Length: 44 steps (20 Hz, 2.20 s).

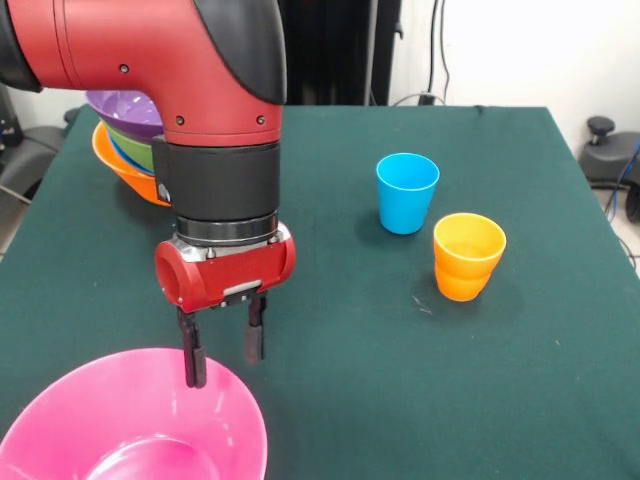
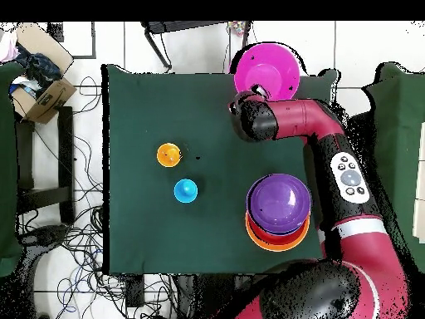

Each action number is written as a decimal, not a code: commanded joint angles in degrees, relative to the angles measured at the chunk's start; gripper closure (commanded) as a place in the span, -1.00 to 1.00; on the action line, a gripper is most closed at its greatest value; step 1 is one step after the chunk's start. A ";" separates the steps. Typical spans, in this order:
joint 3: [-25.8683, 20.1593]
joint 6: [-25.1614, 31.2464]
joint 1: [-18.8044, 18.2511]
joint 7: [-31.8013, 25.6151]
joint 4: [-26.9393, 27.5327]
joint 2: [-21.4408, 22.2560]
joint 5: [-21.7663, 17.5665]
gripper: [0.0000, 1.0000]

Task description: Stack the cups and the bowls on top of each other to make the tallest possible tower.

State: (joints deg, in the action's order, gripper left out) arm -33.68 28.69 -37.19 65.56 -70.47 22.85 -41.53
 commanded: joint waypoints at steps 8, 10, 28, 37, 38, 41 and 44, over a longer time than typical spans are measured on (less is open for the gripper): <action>8.99 -7.48 4.35 6.97 -0.76 -4.36 -3.73 -1.00; 9.56 -7.96 4.76 7.28 -0.62 -4.56 -3.23 -1.00; 9.45 -5.62 4.18 5.36 -2.44 -4.04 0.76 -1.00; 7.71 -4.43 2.26 3.43 -5.43 -1.47 2.64 -1.00; 7.54 -4.38 2.09 3.00 -5.65 -1.40 2.70 -1.00; 6.81 -4.14 1.34 1.91 -6.85 -0.96 3.35 -1.00; 6.65 -4.21 1.25 1.98 -7.56 -0.78 3.71 -1.00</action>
State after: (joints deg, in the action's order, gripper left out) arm -26.79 21.31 -35.91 65.56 -72.55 22.44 -38.24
